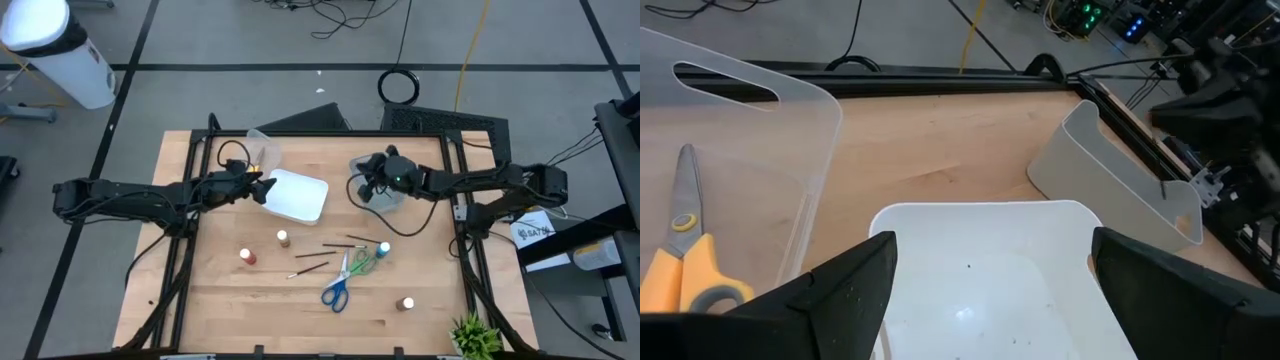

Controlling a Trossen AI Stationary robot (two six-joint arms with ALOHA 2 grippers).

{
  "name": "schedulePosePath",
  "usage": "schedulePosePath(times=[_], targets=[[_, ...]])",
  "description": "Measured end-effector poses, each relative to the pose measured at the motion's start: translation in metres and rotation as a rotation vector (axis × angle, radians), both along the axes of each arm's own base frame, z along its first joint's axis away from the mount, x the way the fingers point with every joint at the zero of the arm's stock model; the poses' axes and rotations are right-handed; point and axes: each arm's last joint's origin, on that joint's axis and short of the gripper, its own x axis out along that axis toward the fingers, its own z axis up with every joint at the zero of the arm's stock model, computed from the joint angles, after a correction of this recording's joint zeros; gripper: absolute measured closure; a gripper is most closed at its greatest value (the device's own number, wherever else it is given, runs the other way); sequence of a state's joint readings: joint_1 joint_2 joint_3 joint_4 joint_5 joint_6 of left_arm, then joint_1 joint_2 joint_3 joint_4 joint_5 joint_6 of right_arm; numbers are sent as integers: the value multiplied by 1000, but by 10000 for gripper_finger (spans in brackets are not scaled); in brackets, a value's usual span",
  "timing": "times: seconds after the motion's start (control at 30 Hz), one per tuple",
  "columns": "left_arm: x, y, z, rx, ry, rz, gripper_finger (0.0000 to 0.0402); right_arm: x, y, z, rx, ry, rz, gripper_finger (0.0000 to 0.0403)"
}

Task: Pick & Place Paint Supplies
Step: Put the top gold and black paintbrush into the gray bin

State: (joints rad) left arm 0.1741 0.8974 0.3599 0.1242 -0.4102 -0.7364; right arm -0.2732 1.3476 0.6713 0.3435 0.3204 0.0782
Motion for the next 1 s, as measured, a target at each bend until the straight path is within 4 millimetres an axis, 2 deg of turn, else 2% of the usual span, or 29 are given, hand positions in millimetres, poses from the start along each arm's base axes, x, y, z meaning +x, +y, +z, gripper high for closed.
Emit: schedulePosePath(times=[0.13,0.4,0.5,0.63,0.73,0.83,1.0], targets=[[0,0,0,1,0,3,55,-11,-3,-12,6,13,-43,377],[0,0,0,4,1,11,55,-14,8,6,-15,-74,-2,253],[0,1,0,5,2,13,55,-14,26,20,-17,-142,107,223],[0,1,0,3,1,14,55,-7,60,36,51,-230,306,208],[0,1,0,3,0,15,55,10,85,39,106,-109,397,209],[0,1,0,3,0,17,55,31,106,26,103,72,455,217],[0,1,0,2,-1,18,55,61,121,-20,70,278,516,234]])
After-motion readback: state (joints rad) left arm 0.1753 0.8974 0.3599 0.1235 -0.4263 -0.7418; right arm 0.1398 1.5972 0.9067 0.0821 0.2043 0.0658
